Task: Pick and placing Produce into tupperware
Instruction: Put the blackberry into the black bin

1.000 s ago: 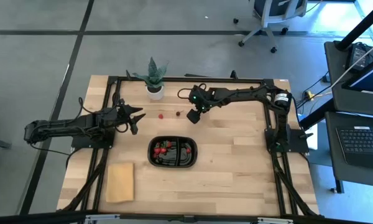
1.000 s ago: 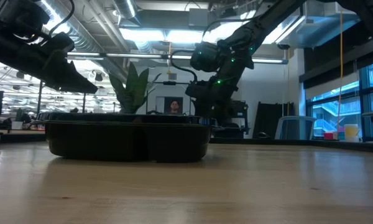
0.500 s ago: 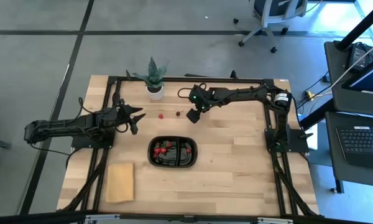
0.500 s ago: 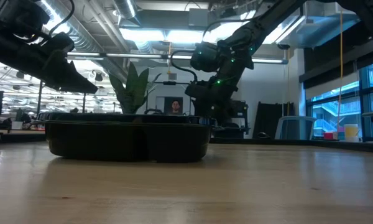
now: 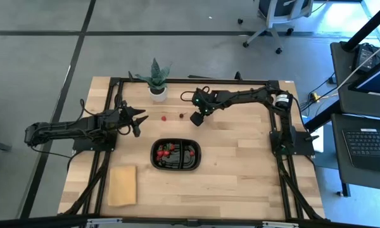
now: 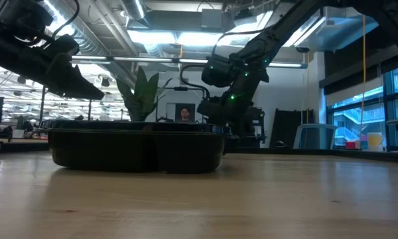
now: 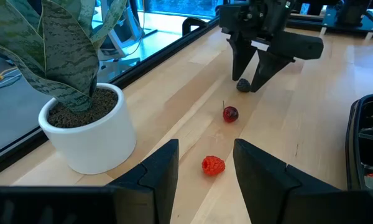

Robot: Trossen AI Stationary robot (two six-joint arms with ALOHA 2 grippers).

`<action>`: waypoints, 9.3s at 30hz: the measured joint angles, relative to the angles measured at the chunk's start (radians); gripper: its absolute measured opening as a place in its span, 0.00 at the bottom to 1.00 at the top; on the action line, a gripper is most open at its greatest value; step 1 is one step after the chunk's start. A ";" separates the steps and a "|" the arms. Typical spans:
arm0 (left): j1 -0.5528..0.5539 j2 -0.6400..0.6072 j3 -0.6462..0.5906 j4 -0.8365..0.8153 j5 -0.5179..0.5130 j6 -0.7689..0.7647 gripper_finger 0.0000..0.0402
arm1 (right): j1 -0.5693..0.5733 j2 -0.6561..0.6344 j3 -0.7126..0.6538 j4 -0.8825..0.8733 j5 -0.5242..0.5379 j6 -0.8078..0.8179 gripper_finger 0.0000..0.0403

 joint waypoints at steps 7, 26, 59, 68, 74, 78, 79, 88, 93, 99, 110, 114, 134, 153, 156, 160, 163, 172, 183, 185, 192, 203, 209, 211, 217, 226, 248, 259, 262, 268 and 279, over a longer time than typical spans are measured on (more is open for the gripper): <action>0.000 0.000 0.000 0.000 0.000 0.000 0.37 | 0.000 0.007 0.000 0.002 0.003 -0.001 0.59; 0.000 0.000 0.000 0.000 0.000 0.000 0.37 | 0.001 0.046 0.005 0.008 0.005 -0.029 0.23; 0.000 0.000 0.000 0.000 0.000 0.000 0.37 | 0.003 0.054 0.190 -0.092 -0.013 -0.114 0.09; 0.000 0.000 0.000 0.000 0.000 0.000 0.37 | 0.002 0.054 0.281 -0.103 -0.097 -0.213 0.12; 0.000 0.000 0.000 0.000 0.000 0.000 0.37 | 0.002 0.052 0.313 -0.101 -0.131 -0.217 0.34; 0.000 0.000 0.000 0.000 0.000 0.000 0.37 | 0.001 0.052 0.314 -0.101 -0.130 -0.217 0.51; 0.000 0.000 0.000 0.000 0.000 0.000 0.37 | 0.001 0.052 0.315 -0.101 -0.130 -0.219 0.54; 0.000 0.000 0.000 0.000 0.000 0.000 0.37 | 0.001 0.052 0.315 -0.133 -0.112 -0.319 0.69; 0.000 0.000 0.000 0.000 0.000 0.000 0.37 | -0.004 0.066 0.315 -0.165 -0.111 -0.313 0.66; 0.000 0.000 0.000 0.000 0.000 -0.001 0.37 | -0.016 0.068 0.315 -0.218 -0.141 -0.260 0.61; 0.000 0.000 0.000 0.003 0.000 -0.055 0.37 | -0.045 0.140 0.488 -0.366 -0.155 -0.323 0.55; 0.000 0.000 0.000 0.003 0.000 -0.069 0.37 | -0.050 0.237 0.596 -0.465 -0.145 -0.373 0.55; 0.000 0.000 0.000 0.000 0.000 -0.133 0.37 | -0.042 0.386 0.749 -0.576 -0.031 -0.457 0.56; 0.000 0.000 0.000 0.000 0.000 -0.133 0.37 | -0.026 0.386 0.749 -0.570 -0.023 -0.476 0.56; 0.000 0.000 0.000 0.000 0.000 -0.133 0.37 | -0.026 0.386 0.749 -0.577 -0.023 -0.480 0.56; 0.000 0.000 0.000 0.000 0.000 -0.133 0.37 | -0.026 0.386 0.748 -0.578 -0.023 -0.481 0.56; 0.000 0.000 0.000 0.000 0.000 -0.133 0.37 | -0.026 0.386 0.748 -0.579 -0.023 -0.482 0.56; 0.000 0.000 0.000 0.000 0.000 -0.158 0.37 | -0.026 0.386 0.748 -0.580 -0.023 -0.483 0.56; 0.000 0.000 0.000 0.000 0.000 -0.158 0.37 | -0.011 0.419 0.749 -0.574 0.009 -0.504 0.44; 0.000 0.000 0.000 0.000 0.000 -0.158 0.37 | -0.005 0.422 0.750 -0.576 0.039 -0.505 0.41; 0.000 0.000 0.000 0.000 0.000 -0.158 0.37 | -0.005 0.423 0.750 -0.577 0.042 -0.506 0.36; 0.000 0.000 0.000 0.000 0.000 -0.161 0.37 | -0.004 0.425 0.749 -0.577 0.040 -0.509 0.24; 0.000 0.000 0.000 0.001 0.000 -0.161 0.37 | -0.005 0.426 0.749 -0.586 0.041 -0.503 0.26; 0.000 0.000 0.000 0.001 0.000 -0.161 0.37 | -0.005 0.429 0.768 -0.611 0.041 -0.502 0.26; 0.000 0.000 0.000 0.001 0.000 -0.159 0.37 | -0.008 0.439 0.902 -0.735 0.055 -0.501 0.24; 0.000 0.000 0.000 0.001 0.000 -0.158 0.37 | 0.033 0.368 1.017 -0.917 0.024 -0.446 0.25; 0.000 0.000 0.000 0.000 0.000 -0.101 0.37 | 0.360 0.329 0.978 -0.925 -0.001 -0.107 0.25; 0.000 0.000 0.000 0.000 0.000 -0.061 0.37 | 0.391 0.331 0.817 -0.798 -0.103 0.033 0.25; 0.000 0.000 0.000 -0.002 0.001 -0.045 0.37 | 0.390 0.331 0.815 -0.776 -0.099 0.035 0.25; 0.000 0.000 0.000 -0.004 0.004 -0.044 0.37 | 0.392 0.330 0.811 -0.765 -0.083 0.041 0.26; 0.000 0.000 0.000 -0.004 0.004 -0.044 0.37 | 0.402 0.329 0.730 -0.702 -0.087 0.055 0.28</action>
